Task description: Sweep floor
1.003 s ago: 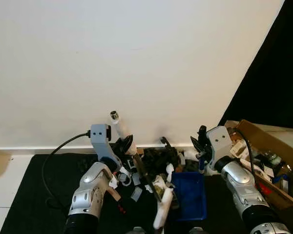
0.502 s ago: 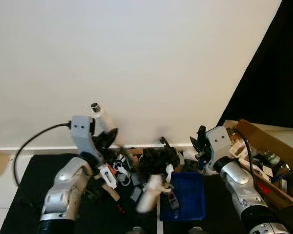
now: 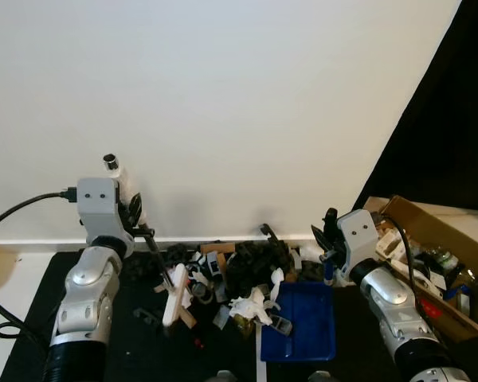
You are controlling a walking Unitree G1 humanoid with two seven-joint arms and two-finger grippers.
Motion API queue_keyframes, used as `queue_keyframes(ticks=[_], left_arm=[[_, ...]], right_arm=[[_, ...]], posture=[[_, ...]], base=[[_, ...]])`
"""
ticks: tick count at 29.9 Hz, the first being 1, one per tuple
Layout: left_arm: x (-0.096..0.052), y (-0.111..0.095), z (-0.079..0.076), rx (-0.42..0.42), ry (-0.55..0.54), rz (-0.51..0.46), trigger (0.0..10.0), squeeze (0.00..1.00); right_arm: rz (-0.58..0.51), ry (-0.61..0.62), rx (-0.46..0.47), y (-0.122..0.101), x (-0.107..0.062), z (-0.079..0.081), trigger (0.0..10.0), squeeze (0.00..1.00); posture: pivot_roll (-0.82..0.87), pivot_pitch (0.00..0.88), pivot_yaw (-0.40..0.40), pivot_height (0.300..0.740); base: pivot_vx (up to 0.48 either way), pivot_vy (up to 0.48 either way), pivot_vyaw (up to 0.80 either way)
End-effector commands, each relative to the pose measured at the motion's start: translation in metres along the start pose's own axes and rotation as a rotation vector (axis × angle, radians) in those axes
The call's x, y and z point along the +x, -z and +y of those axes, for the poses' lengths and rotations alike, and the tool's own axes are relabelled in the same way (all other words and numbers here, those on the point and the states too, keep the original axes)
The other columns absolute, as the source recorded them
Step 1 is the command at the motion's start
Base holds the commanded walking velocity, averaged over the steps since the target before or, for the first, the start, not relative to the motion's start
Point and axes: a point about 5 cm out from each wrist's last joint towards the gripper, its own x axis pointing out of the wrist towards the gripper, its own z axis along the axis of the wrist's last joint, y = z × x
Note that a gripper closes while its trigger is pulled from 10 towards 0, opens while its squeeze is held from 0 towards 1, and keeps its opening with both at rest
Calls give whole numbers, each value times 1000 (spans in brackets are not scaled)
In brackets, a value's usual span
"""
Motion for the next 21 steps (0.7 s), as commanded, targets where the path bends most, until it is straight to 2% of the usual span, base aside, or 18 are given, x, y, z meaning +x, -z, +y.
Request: queue_keyframes(ticks=[1, 13, 17, 21], left_arm=[[3, 8, 2, -14, -38, 13, 10000, 0], [22, 23, -1, -52, -74, 39, 10000, 0], [26, 32, -9, -158, -46, 79, 10000, 0], [28, 36, -15, -206, -21, 96, 10000, 0]], right_arm=[[27, -37, 55, 9, -2, 14, 10000, 0], [22, -36, 58, 8, -3, 15, 10000, 0], [21, -37, 61, 7, -2, 15, 10000, 0], [19, -37, 60, 6, -2, 15, 10000, 0]], posture=[[45, 259, 67, 740], [28, 285, 57, 740], [18, 296, 53, 740], [6, 306, 52, 740]], base=[[0, 0, 0], [0, 0, 0], [0, 0, 0], [0, 0, 0]])
